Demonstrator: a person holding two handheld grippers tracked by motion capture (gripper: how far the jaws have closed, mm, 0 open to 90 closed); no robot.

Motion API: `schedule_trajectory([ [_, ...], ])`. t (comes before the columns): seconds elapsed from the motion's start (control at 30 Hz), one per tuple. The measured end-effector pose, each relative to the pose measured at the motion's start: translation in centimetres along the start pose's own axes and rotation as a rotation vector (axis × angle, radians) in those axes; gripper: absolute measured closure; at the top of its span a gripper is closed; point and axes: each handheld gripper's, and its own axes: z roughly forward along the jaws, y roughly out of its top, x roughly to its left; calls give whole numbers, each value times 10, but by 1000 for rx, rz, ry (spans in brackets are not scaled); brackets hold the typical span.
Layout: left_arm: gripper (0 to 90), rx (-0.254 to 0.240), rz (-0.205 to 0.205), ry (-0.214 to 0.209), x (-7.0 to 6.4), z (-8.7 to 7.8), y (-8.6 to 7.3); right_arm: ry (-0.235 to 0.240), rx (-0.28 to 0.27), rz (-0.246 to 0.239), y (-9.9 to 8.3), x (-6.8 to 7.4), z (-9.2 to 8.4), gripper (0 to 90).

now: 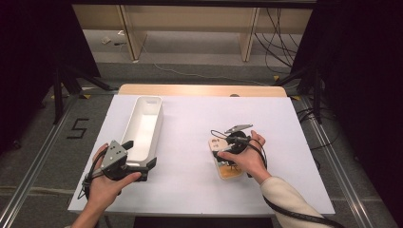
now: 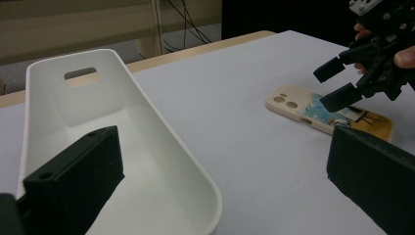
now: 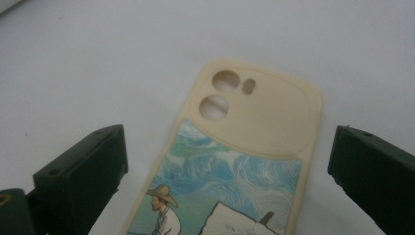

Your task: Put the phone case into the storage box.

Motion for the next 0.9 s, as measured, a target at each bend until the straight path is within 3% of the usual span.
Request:
schedule_trajectory([
  [0.23,0,-1,1,-2,0,0,0,-5,55,19,-8,8,0,27],
  [0.9,0,0,1,-3,0,0,0,-29,113,21,-14,10,3,33],
])
